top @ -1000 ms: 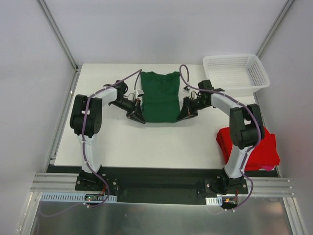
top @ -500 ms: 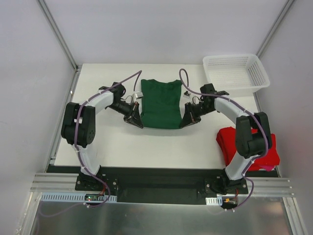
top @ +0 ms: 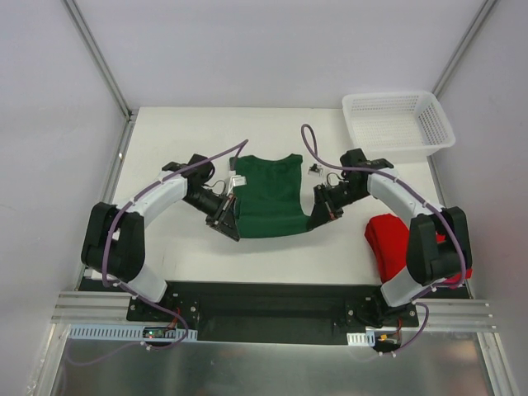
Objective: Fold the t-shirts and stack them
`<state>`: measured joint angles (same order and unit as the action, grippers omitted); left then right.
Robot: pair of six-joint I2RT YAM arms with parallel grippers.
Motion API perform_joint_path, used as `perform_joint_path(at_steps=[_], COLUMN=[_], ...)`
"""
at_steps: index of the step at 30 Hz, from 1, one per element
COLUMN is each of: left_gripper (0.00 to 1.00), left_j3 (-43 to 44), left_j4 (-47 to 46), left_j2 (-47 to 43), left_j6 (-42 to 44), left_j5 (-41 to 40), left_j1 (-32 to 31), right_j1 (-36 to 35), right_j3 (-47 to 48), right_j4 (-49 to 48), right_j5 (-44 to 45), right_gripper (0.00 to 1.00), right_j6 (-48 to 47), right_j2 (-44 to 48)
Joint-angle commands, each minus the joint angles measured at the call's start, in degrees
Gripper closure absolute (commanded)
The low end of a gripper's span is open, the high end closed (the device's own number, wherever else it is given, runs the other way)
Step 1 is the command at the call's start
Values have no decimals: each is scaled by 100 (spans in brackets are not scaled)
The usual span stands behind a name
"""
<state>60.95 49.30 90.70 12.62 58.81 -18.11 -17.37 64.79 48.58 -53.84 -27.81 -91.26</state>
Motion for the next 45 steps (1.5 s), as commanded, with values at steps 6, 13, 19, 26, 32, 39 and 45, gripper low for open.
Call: perform_joint_path(at_steps=[6,13,19,26,32,39,45], left_gripper=[100,100,100,100,100,100,100], left_j3=[-250,-83,382,1138,1657,2043,2360], left_j4=[607,765,748,634,590,484,423], left_j2=[-500,-465,-228,53,273,458,589], left_j6=[355,671,802,882,944,961,979], left_j5=[-379,-475,-484,-712,-853,-967,-1081], left_j1=[-61,-96,-88,-17,27,97,150], right_j1=[-232,-303,-303,-285,-267,-259,-258], right_j3=[-222,24,411,806,1017,1114,1193], right_j4=[855,996,909,381,12,-410,-683], right_j5=[-73,23,242,708,1042,1473,1833], right_gripper=[99,99,99,99,99,99,99], right_j6=[-664,-866,-822,-550,-383,-216,-198], right_j2=[513,645,487,434,355,372,346])
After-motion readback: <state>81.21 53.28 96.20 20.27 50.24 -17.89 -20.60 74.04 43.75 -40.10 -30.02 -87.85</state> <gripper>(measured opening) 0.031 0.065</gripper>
